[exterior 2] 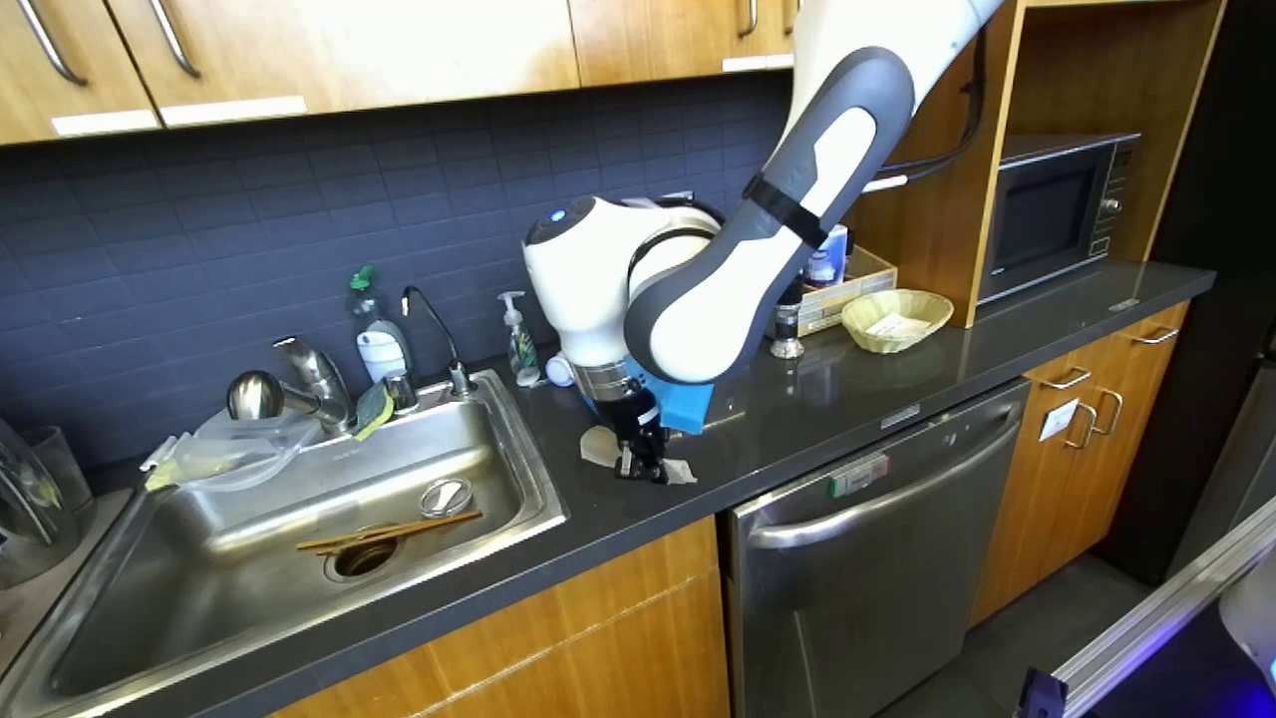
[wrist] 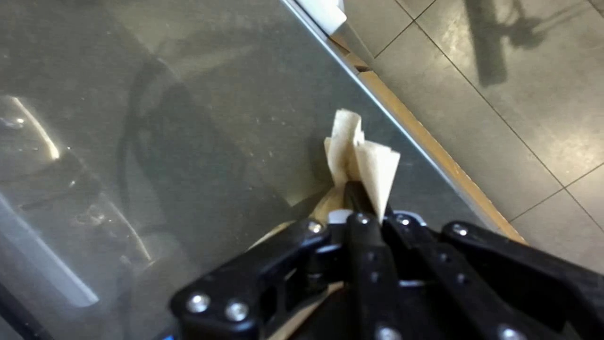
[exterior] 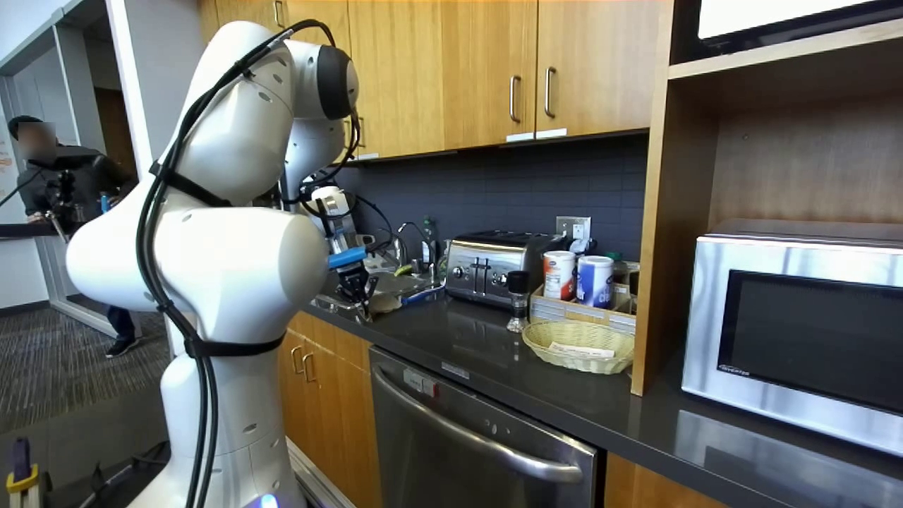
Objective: Use the paper to clean the counter
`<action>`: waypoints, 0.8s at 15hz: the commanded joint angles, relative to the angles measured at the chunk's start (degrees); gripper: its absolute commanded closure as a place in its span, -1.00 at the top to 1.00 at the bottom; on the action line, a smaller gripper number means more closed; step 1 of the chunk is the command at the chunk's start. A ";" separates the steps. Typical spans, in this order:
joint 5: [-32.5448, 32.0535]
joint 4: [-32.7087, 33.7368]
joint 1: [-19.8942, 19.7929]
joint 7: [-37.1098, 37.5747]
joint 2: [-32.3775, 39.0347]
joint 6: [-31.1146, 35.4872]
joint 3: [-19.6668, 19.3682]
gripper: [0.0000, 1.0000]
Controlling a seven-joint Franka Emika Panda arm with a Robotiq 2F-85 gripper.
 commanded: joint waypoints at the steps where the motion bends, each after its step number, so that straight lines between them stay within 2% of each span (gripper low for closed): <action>1: -1.41 6.07 2.65 -1.18 3.53 -3.46 -0.19 -0.99; 12: -1.04 19.44 9.62 -7.35 12.54 -10.24 -1.02 -0.99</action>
